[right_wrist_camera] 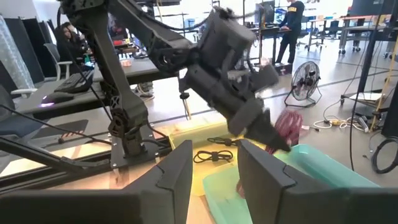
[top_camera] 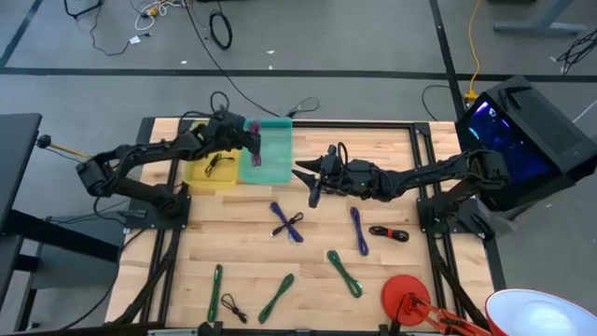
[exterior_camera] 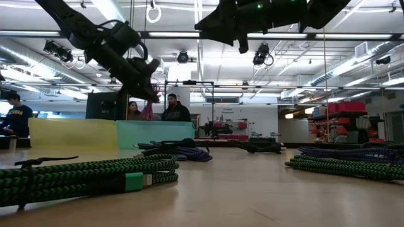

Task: Pick & Place USB Port
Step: Put the pink charger cable into the green bin, then put the black charger cable into the yellow bin

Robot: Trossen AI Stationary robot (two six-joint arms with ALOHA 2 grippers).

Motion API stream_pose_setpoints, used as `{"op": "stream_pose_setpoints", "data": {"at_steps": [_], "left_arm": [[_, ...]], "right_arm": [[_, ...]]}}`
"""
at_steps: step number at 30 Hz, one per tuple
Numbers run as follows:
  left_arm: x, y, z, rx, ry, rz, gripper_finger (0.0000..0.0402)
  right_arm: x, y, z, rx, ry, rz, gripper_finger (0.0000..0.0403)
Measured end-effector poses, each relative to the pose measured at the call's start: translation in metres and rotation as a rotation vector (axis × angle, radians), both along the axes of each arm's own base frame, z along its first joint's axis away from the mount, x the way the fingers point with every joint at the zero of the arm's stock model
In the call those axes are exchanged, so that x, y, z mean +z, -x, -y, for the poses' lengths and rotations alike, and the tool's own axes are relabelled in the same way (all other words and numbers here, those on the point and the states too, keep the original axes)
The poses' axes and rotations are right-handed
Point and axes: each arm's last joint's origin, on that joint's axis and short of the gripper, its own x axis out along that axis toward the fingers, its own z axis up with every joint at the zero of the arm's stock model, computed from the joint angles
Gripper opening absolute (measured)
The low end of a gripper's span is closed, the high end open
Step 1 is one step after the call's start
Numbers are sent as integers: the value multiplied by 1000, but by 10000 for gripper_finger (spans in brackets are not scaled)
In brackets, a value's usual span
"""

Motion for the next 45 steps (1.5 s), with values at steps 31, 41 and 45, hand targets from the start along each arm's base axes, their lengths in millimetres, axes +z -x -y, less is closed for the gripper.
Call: {"op": "stream_pose_setpoints", "data": {"at_steps": [31,41,45], "left_arm": [[-3,-14,-16,-47,-40,42,205],[-3,-14,-15,-128,-24,55,200],[1,-16,-8,-336,-6,116,200]], "right_arm": [[-3,0,0,-1,-1,-31,130],[-11,1,0,-2,40,-129,130],[-26,5,9,-56,80,-308,130]]}}
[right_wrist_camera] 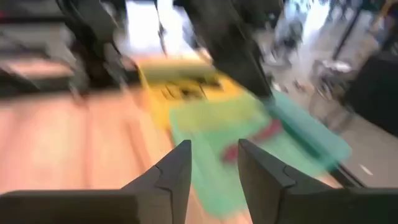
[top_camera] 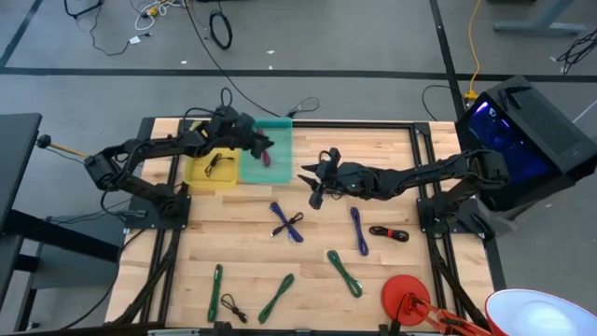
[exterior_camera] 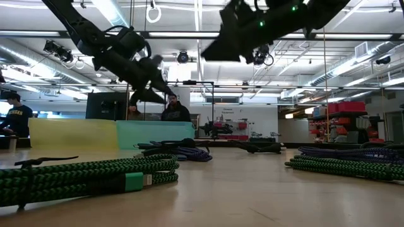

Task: Pick & Place USB Port
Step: Put the black charger cable into the yellow bin

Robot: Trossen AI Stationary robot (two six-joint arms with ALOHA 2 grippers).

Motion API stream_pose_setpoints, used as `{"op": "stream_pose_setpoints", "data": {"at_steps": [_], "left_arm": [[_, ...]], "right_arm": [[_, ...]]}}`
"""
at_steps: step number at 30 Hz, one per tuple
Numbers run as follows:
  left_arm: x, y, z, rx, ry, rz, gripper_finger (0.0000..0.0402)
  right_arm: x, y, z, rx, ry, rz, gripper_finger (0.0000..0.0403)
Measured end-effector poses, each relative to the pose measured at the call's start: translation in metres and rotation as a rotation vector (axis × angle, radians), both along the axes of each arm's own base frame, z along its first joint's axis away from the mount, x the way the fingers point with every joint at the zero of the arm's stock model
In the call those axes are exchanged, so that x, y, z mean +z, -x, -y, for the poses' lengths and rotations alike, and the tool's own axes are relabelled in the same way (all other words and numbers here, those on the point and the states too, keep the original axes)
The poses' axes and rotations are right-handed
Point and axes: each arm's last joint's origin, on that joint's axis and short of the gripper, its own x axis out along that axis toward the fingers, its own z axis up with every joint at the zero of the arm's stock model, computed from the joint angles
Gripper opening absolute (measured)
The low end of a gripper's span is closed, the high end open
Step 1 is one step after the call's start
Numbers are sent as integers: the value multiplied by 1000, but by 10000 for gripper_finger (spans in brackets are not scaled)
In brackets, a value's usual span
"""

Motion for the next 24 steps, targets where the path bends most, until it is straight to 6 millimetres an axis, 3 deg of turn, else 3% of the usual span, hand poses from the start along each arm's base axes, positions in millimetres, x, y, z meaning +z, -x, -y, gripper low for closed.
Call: {"op": "stream_pose_setpoints", "data": {"at_steps": [4,9,18,24], "left_arm": [[7,-2,15,-272,15,58,200],[12,-5,42,-487,46,64,200],[13,-12,88,-605,46,-51,200],[8,-18,114,-619,30,-138,200]], "right_arm": [[-9,6,10,-11,17,-147,130],[-4,11,27,-22,1,-427,130],[-15,23,29,67,-136,-625,130],[-25,20,14,110,-192,-664,130]]}}
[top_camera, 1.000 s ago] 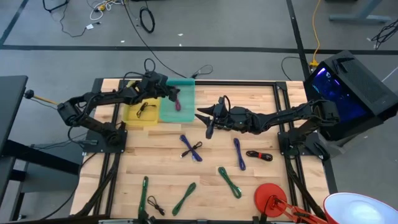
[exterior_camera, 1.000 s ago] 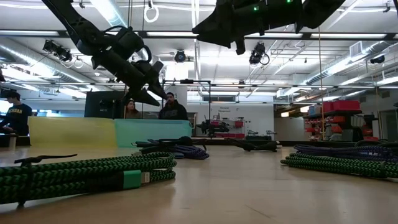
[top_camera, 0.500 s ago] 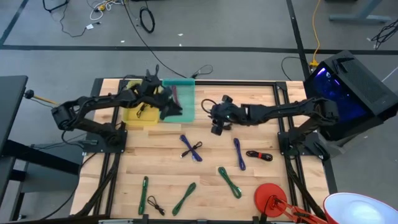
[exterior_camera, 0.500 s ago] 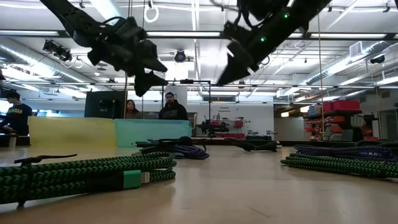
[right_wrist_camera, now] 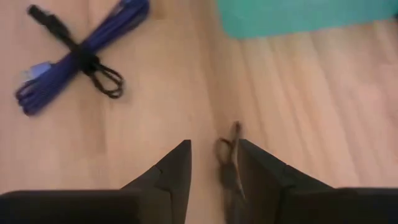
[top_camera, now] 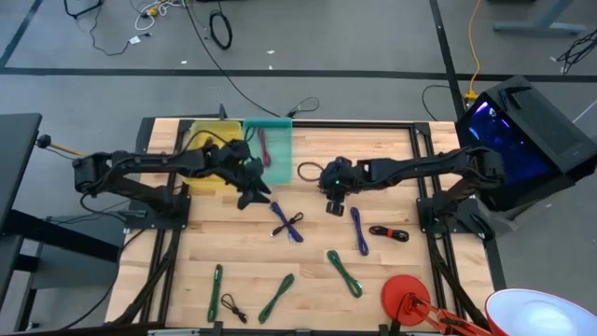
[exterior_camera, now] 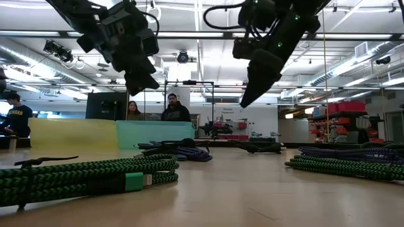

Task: Pick & Place USB Port
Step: Put the black charger cable into the yellow bin

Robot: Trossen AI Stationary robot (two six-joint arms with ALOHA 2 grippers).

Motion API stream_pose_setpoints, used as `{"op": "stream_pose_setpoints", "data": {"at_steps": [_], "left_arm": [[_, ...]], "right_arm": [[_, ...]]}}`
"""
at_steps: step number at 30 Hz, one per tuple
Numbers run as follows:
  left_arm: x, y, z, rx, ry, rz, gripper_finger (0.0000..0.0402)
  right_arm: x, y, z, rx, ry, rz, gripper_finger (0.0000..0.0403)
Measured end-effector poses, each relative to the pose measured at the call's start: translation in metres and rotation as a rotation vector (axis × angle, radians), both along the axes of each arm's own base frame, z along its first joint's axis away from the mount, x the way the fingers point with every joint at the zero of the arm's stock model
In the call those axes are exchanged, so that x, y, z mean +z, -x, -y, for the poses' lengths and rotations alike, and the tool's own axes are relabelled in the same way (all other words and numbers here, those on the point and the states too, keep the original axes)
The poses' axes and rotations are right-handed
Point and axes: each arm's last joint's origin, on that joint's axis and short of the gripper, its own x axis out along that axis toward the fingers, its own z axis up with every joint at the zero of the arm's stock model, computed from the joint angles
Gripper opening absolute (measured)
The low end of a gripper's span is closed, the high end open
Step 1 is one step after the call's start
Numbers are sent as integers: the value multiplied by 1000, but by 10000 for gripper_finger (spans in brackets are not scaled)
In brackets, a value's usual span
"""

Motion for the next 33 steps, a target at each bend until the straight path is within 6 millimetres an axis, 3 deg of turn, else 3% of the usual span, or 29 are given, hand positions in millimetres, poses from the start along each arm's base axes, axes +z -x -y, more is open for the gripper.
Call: {"op": "stream_pose_setpoints", "data": {"at_steps": [9,17,33], "left_arm": [[-2,-5,21,6,-89,-35,200],[-3,-5,25,9,-94,-52,200],[-3,-5,24,5,-102,-48,200]], "right_arm": [[-45,-20,1,32,11,-86,138],[-48,-17,21,-20,22,-102,174],[-62,-17,25,-30,23,-161,199]]}}
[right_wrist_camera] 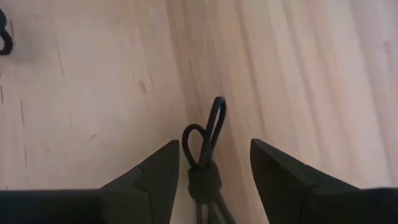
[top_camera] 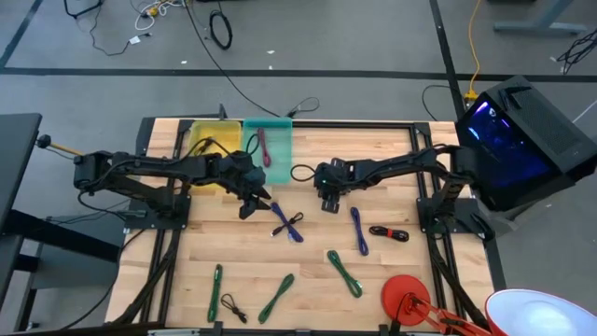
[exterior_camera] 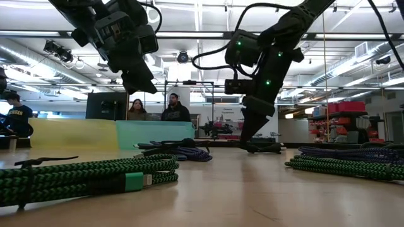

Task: Pick & Place USB Port
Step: Put the black charger cable into the yellow bin

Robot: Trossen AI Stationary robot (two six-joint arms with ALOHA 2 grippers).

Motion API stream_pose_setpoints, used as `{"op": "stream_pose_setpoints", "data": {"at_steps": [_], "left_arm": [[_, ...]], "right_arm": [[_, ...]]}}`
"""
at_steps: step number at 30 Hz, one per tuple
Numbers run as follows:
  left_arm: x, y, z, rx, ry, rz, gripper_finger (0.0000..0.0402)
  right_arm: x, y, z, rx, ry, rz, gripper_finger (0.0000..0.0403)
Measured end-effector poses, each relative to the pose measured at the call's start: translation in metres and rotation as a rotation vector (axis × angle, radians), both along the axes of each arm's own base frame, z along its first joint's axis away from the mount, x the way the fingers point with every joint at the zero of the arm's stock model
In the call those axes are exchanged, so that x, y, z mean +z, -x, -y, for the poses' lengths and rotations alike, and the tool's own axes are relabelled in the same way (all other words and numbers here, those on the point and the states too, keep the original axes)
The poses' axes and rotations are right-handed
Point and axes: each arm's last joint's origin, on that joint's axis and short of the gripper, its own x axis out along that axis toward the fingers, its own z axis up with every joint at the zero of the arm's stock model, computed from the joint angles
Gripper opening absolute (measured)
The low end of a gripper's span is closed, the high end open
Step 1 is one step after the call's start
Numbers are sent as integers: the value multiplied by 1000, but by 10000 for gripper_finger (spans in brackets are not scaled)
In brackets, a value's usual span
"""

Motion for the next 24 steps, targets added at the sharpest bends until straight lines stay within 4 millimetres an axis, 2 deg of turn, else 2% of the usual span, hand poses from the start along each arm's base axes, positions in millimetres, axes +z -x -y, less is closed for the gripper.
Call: {"op": "stream_pose_setpoints", "data": {"at_steps": [5,8,11,14,15,18,21,24], "left_arm": [[0,0,0,1,1,0,200],[0,0,0,4,5,-1,200],[0,0,0,6,7,-2,200],[0,0,0,6,6,3,200],[1,-1,0,6,4,11,200],[3,-2,-1,8,-2,34,200],[6,-5,-1,9,-13,81,200],[12,-9,-2,-5,-51,160,200]], "right_arm": [[-11,-2,1,-17,16,-28,196],[-18,-3,1,-21,15,-48,179],[-20,-4,1,-21,17,-54,130],[-21,-4,2,-26,13,-47,39],[-20,-5,3,-43,30,-40,22],[-20,-5,8,-112,43,-13,12],[-7,-9,10,-117,39,44,7],[22,-18,11,-87,36,196,5]]}}
